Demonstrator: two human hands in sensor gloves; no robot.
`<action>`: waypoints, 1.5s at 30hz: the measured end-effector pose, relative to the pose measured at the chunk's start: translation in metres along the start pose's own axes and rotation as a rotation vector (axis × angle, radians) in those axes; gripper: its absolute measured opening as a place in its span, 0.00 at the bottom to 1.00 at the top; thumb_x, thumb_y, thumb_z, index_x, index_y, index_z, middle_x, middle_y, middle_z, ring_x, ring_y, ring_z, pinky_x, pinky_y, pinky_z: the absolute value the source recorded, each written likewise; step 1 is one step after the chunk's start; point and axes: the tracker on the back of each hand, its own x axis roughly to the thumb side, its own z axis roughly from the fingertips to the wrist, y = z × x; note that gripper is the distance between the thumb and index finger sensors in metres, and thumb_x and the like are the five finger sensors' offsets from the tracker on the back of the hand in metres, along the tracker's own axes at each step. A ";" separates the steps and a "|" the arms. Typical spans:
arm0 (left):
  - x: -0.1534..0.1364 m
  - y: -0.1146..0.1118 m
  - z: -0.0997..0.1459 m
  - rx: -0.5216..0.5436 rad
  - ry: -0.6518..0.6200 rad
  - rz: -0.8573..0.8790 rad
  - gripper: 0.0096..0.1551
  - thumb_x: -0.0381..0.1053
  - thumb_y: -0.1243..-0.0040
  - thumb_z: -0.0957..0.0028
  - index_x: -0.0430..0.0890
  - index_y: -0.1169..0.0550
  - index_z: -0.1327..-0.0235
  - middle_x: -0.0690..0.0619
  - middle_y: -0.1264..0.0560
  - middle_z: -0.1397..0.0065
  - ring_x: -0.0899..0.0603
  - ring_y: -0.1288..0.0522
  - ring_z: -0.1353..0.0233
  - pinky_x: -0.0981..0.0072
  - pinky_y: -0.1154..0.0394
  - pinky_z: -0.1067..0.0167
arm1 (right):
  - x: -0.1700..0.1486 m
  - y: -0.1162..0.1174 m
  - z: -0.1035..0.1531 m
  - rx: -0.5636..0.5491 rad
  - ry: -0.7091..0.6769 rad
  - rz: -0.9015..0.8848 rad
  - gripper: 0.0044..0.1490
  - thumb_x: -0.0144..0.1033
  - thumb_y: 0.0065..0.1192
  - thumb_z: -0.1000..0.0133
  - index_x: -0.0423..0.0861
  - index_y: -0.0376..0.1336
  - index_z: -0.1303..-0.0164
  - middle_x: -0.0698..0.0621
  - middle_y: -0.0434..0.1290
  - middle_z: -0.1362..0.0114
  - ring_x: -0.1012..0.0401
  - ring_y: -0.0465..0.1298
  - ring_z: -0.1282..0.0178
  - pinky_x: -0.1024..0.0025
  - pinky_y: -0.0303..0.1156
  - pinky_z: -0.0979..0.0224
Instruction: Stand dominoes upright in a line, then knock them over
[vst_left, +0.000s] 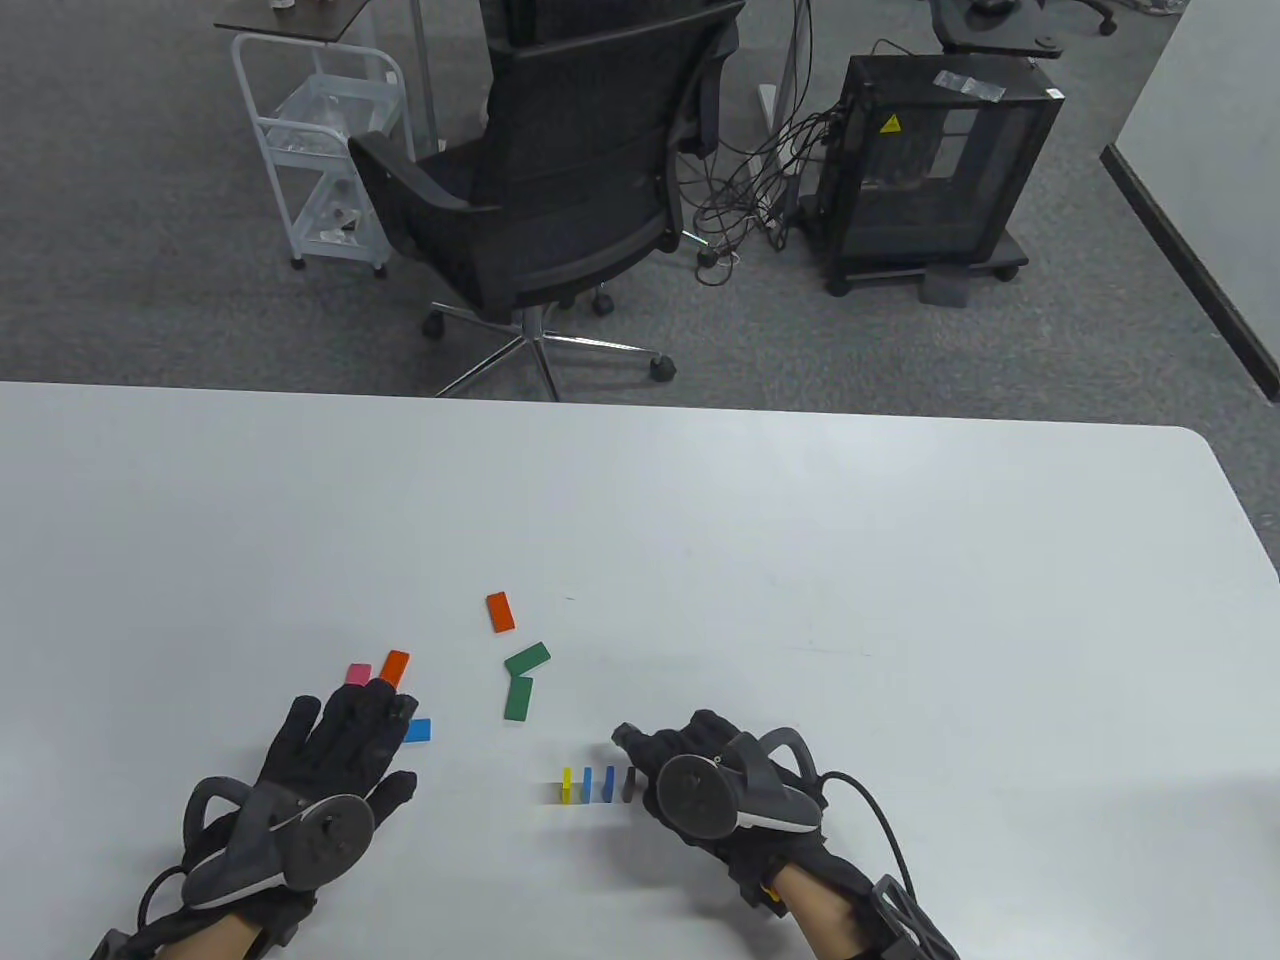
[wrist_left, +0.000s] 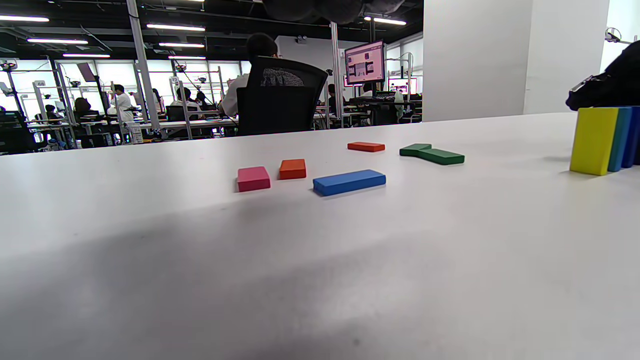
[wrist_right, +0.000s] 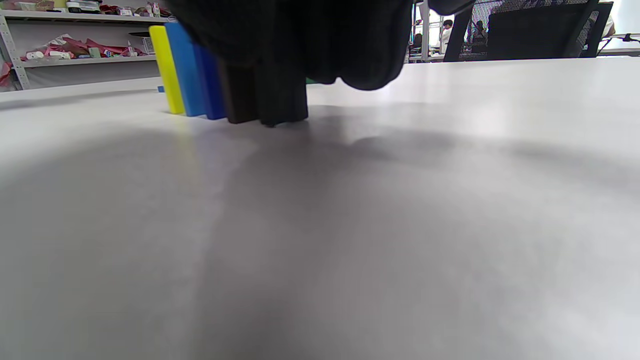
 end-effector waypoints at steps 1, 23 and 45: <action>0.000 0.000 0.000 0.000 0.000 -0.001 0.41 0.65 0.72 0.28 0.46 0.47 0.05 0.44 0.48 0.04 0.35 0.49 0.09 0.41 0.58 0.15 | 0.000 0.000 0.000 0.000 0.000 -0.001 0.41 0.43 0.62 0.41 0.48 0.53 0.17 0.50 0.69 0.25 0.55 0.72 0.26 0.49 0.55 0.16; 0.001 0.000 0.000 -0.006 -0.002 -0.006 0.41 0.65 0.72 0.28 0.46 0.47 0.05 0.44 0.48 0.04 0.35 0.49 0.09 0.42 0.58 0.15 | -0.004 0.003 0.002 0.062 0.042 -0.004 0.47 0.48 0.61 0.41 0.47 0.49 0.14 0.46 0.65 0.21 0.51 0.69 0.23 0.46 0.53 0.15; -0.003 0.000 -0.001 0.012 0.026 0.009 0.40 0.64 0.73 0.27 0.46 0.49 0.05 0.44 0.52 0.04 0.35 0.53 0.08 0.42 0.59 0.15 | -0.030 -0.026 0.049 -0.091 0.234 0.020 0.45 0.55 0.45 0.38 0.46 0.47 0.11 0.41 0.49 0.11 0.44 0.53 0.12 0.47 0.42 0.13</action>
